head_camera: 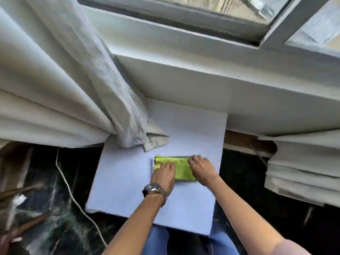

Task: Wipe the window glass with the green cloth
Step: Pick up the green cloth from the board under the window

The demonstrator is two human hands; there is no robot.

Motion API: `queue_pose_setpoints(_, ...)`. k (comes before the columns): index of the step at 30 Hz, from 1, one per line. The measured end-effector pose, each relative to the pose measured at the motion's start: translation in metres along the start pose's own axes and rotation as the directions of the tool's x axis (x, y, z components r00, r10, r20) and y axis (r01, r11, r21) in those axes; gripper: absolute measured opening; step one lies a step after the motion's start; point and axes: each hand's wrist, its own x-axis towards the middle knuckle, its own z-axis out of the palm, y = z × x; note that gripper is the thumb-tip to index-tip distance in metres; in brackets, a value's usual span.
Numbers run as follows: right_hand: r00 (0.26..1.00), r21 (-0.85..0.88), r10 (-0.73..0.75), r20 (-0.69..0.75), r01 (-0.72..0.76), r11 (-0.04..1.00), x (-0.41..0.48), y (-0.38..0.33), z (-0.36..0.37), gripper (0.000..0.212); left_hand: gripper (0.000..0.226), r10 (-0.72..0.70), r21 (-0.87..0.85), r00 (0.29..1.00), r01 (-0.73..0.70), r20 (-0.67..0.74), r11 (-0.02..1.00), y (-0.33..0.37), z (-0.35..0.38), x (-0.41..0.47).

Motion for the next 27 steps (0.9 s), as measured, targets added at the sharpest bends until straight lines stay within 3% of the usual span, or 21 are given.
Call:
queue_pose_setpoints(4, 0.999, -0.066, 0.044, -0.032, -0.046, 0.997, 0.046, 0.004, 0.055, 0.048, 0.065, 0.072, -0.005, 0.997, -0.072, 0.037, 0.997, -0.010, 0.070, 0.059)
queue_pose_setpoints(10, 0.987, -0.134, 0.106, -0.123, -0.122, 0.983, 0.061, -0.005, 0.079, 0.028, 0.056, -0.110, 0.013, 0.994, 0.110, -0.027, 0.994, -0.002, 0.110, 0.096)
queue_pose_setpoints(15, 0.999, 0.105, 0.019, 0.034, -0.023, 0.994, 0.050, 0.005, 0.049, 0.037, 0.047, -0.133, 0.040, 0.987, 0.130, 0.086, 0.991, 0.006, 0.084, 0.090)
queue_pose_setpoints(18, 0.997, 0.548, 0.013, 0.071, -0.050, 0.835, 0.026, 0.023, 0.000, 0.033, 0.044, -0.137, -0.114, 0.989, 0.143, 0.056, 0.983, 0.003, 0.048, 0.068)
queue_pose_setpoints(21, 0.998, 0.788, 0.046, -0.047, 0.009, 0.615, -0.009, 0.038, -0.078, 0.042, 0.038, -0.144, -0.448, 0.989, 0.146, 0.038, 0.882, 0.002, -0.020, 0.039)
queue_pose_setpoints(24, 0.945, 0.840, 0.151, -0.288, 0.174, 0.514, -0.054, 0.049, -0.189, 0.053, 0.044, -0.101, -0.746, 0.990, -0.004, -0.095, 0.666, 0.007, -0.126, 0.003)
queue_pose_setpoints(27, 0.789, 0.760, 0.236, -0.567, 0.391, 0.519, -0.104, 0.052, -0.329, 0.051, 0.040, -0.148, -0.783, 0.914, -0.228, -0.377, 0.579, 0.024, -0.256, -0.030)
